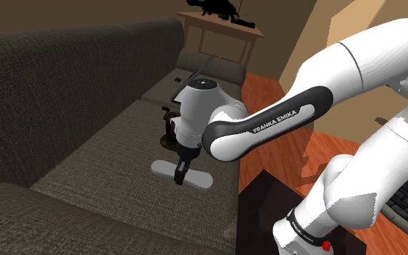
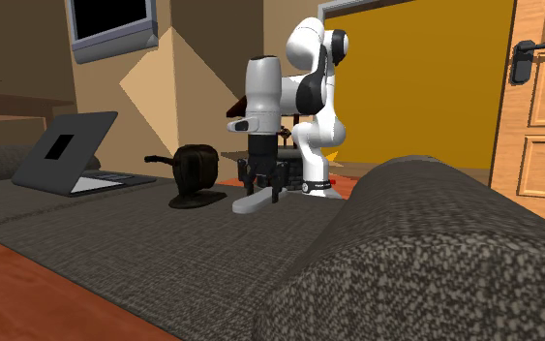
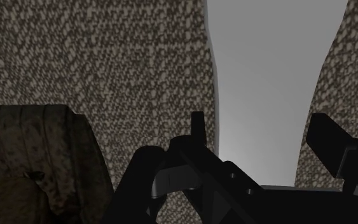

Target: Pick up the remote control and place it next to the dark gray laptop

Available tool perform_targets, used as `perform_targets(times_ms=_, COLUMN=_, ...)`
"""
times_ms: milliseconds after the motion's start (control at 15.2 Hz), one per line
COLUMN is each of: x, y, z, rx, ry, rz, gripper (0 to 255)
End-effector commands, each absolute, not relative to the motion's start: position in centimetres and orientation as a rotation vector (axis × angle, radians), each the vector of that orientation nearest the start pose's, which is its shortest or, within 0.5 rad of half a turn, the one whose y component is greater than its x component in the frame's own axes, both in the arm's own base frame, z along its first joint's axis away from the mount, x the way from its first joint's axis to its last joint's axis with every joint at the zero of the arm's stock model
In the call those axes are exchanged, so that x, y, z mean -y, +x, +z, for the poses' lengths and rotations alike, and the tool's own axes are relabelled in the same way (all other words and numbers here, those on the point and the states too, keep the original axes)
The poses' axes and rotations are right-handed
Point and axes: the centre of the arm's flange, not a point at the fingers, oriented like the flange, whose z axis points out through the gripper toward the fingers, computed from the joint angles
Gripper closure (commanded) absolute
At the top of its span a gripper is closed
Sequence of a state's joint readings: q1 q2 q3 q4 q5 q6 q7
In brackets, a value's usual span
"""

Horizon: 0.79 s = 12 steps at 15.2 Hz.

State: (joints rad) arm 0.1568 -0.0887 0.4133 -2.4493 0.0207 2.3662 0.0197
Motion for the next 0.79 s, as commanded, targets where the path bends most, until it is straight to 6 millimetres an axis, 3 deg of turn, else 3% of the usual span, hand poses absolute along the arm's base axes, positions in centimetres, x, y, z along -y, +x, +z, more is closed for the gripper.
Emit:
perform_targets(times_ms=0, x=-25.4, y=39.7, z=33.0, rx=0.835, ry=-3.050, rz=-0.008, gripper=255)
perform_targets(times_ms=330, x=-25.4, y=39.7, z=33.0, rx=0.835, ry=-3.050, rz=-0.008, gripper=255)
perform_targets(times_ms=726, x=-25.4, y=39.7, z=36.2, rx=0.835, ry=-3.050, rz=-0.008, gripper=255)
